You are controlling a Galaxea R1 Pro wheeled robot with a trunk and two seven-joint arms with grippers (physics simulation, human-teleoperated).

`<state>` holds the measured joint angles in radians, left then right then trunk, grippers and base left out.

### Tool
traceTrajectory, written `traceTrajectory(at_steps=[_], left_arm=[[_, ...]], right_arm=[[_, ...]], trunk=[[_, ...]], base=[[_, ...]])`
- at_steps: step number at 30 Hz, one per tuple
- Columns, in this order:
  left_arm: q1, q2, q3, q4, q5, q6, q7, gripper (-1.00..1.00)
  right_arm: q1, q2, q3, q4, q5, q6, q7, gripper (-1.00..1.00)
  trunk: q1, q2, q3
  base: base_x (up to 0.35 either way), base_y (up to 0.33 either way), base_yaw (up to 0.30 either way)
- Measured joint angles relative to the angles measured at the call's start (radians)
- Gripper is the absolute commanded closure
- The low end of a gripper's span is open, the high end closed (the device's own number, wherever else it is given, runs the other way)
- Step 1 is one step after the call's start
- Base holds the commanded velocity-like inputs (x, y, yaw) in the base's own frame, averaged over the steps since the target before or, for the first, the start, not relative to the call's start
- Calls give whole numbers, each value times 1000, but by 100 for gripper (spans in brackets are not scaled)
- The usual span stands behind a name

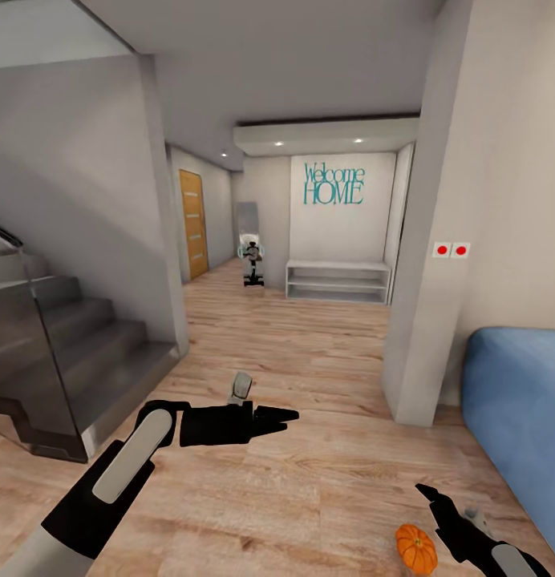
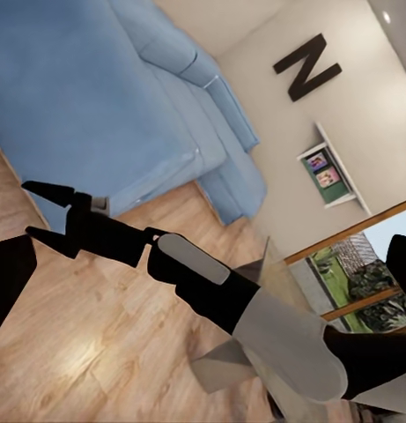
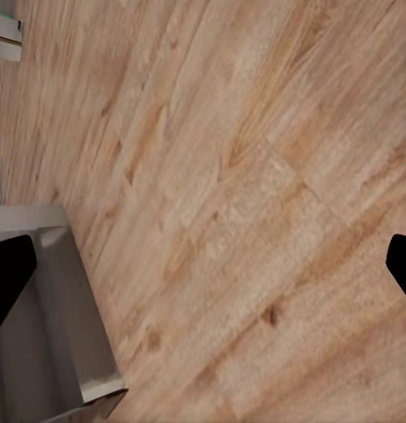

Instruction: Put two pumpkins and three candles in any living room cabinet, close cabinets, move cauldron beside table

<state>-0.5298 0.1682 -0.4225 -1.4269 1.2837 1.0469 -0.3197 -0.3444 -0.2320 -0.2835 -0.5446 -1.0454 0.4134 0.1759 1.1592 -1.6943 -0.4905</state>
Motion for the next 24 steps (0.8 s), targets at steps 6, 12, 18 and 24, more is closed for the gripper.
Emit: traceTrajectory(at_steps=[6, 12, 18, 24], left_arm=[[1, -1, -2, -4, -1, 0, 3, -100], [1, 0, -3, -12, 0, 0, 1, -100], [1, 0, -4, -26, 0, 0, -2, -100], [1, 0, -5, -34, 1, 0, -4, -100]], right_arm=[[0, 0, 0, 0, 0, 0, 0, -100], [0, -1, 0, 0, 0, 4, 0, -100], [0, -40, -1, 1, -2, 42, 0, -100], [0, -56, -6, 1, -7, 111, 0, -100]], trunk=[[23, -42, -19], [46, -84, -38], [69, -126, -56], [92, -168, -75]], base=[[0, 0, 0], [0, 0, 0], [0, 0, 0], [0, 0, 0]])
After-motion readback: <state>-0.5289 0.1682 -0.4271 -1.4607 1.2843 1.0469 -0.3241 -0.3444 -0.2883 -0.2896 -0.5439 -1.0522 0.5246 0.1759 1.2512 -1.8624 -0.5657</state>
